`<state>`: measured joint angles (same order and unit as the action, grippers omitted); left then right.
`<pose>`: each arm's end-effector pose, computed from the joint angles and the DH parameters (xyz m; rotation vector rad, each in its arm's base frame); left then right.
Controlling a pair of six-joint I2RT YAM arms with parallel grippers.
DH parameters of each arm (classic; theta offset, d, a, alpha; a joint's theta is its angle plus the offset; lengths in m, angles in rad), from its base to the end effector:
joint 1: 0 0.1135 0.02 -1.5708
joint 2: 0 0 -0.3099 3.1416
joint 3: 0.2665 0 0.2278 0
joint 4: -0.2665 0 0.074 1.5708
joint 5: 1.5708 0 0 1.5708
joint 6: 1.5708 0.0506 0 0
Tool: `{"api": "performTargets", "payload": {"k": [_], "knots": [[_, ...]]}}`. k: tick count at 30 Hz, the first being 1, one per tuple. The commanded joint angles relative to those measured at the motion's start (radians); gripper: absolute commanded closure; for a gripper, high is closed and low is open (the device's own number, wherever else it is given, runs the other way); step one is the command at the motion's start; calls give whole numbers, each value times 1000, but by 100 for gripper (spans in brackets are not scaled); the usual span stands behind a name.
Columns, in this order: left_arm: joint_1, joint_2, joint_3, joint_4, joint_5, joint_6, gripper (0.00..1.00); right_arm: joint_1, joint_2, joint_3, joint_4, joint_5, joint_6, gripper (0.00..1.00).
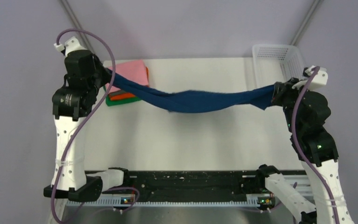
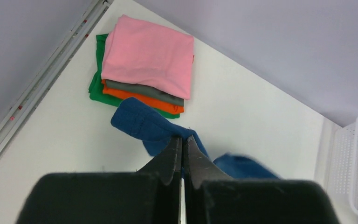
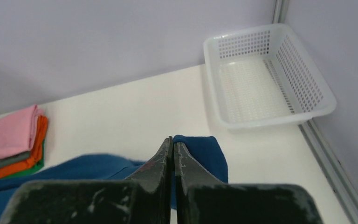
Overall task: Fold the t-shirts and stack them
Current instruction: Flatten out the tshirt
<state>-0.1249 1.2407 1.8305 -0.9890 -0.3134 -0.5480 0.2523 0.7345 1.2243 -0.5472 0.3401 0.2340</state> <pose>0.1819 -0.0071 0.5313 -0.6066 1.8553 -0.1357 0.0790 0.0029 0.4705 0.2455 1.6071 0.0974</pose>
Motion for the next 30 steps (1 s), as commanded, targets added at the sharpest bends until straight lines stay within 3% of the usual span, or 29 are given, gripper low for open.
{"api": "performTargets", "payload": {"k": [1,7,9,10,13,14,16,17,19,22,25,30], "knots": [[5,21,-40,32,-29,21,100,-3,5,-60,-59,29,23,100],[5,244,-80,64,19,8,100,-3,96,-180,-13,44,49,100],[5,355,-68,79,7,-3,94,-2,142,-233,24,46,69,100],[5,415,-50,70,15,-9,88,-3,167,-260,46,43,78,100],[5,578,50,-34,79,-28,46,-8,246,-331,104,23,115,100],[5,623,84,-91,96,-44,39,-10,278,-347,109,13,131,98],[3,655,88,-132,110,-59,33,-16,337,-368,106,-4,167,86],[3,642,65,-133,127,-65,31,-18,364,-371,95,-7,189,71],[-6,561,-37,-88,193,-64,24,-22,398,-366,60,10,242,31],[-46,410,-259,-9,295,-74,12,-24,395,-360,20,37,302,2],[-115,267,-423,-3,308,-78,2,-24,332,-392,13,44,338,1],[-246,69,-725,-48,373,-71,1,-26,183,-493,-5,62,392,1]]}}
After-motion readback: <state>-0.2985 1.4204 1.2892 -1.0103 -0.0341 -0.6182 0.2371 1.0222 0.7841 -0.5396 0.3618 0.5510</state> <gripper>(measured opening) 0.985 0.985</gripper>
